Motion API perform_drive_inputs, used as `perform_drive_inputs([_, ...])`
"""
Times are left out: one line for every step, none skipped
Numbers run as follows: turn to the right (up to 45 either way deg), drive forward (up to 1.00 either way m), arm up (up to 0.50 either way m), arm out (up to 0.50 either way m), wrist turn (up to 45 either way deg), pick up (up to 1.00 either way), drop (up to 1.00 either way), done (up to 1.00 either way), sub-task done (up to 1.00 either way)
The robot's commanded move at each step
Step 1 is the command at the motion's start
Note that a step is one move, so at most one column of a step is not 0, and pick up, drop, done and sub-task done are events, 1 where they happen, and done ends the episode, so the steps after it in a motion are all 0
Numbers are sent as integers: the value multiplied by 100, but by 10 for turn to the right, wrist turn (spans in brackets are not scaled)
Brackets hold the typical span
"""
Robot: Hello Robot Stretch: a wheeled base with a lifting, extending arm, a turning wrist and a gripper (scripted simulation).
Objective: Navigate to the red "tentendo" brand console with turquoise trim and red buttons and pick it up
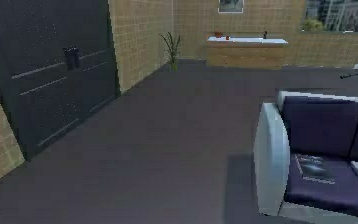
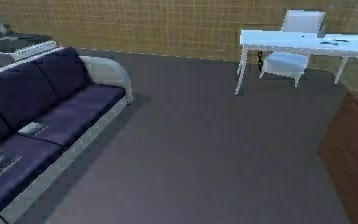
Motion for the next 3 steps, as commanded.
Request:
perform_drive_inputs([0, 100, 0, 0, 0, 0, 0, 0, 0])
perform_drive_inputs([-360, 0, 0, 0, 0, 0, 0, 0, 0])
perform_drive_inputs([0, 5, 0, 0, 0, 0, 0, 0, 0])
